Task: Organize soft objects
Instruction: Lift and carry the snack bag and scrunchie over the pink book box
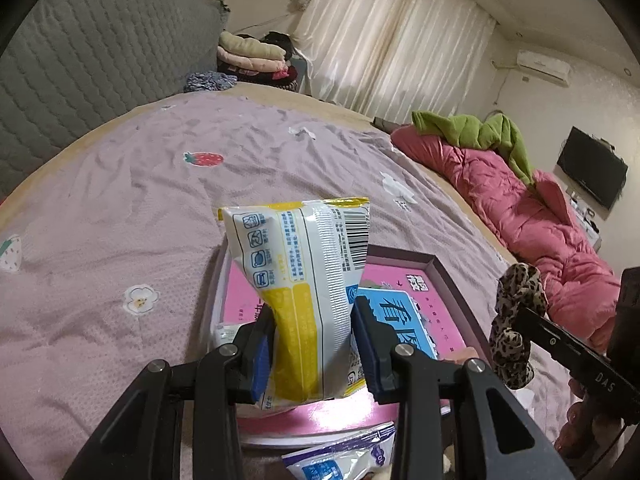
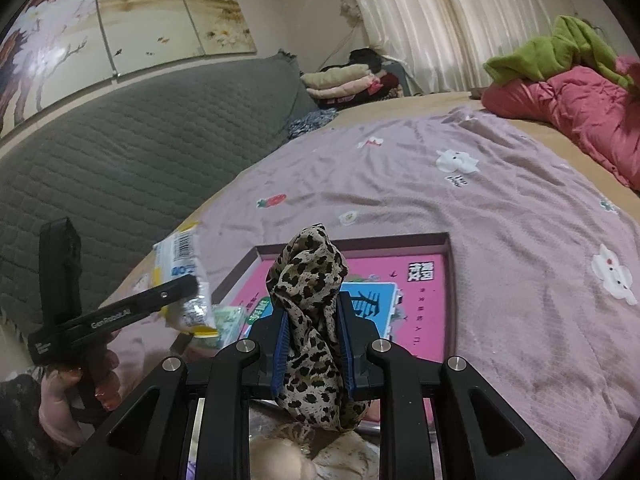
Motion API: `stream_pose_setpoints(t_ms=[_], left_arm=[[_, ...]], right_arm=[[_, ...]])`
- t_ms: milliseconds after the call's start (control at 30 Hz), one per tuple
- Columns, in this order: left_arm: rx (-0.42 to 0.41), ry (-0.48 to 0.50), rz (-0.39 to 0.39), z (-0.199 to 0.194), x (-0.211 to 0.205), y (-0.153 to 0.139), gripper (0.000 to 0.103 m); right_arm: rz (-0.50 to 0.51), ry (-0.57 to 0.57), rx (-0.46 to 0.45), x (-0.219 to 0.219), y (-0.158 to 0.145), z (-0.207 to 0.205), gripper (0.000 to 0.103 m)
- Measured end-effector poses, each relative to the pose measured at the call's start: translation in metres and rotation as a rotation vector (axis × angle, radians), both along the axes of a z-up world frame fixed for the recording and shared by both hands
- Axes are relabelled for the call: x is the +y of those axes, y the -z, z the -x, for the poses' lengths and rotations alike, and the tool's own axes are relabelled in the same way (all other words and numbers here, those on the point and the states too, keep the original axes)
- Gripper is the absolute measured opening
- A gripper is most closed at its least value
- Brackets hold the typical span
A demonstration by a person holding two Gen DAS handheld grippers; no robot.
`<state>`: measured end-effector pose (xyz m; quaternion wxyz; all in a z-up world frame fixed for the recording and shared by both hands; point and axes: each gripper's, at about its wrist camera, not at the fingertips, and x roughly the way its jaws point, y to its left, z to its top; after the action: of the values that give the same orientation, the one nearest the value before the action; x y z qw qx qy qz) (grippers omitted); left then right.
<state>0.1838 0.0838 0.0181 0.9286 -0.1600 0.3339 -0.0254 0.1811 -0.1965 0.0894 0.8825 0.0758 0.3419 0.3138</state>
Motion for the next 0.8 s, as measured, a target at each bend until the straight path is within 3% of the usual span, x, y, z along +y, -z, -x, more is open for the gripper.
stream_pose_setpoints(t_ms=[467, 800], left_arm=[[0.07, 0.084, -0.006, -0.022, -0.02, 0.02, 0.037], [0.121, 0.142, -0.03, -0.027, -0.035, 0.031, 0.037]], right_arm=[[0.097, -0.029, 0.051, 0.025, 0.024, -0.01, 0.024], [0.265, -0.078, 0.016, 0.051, 0.04, -0.006, 0.025]])
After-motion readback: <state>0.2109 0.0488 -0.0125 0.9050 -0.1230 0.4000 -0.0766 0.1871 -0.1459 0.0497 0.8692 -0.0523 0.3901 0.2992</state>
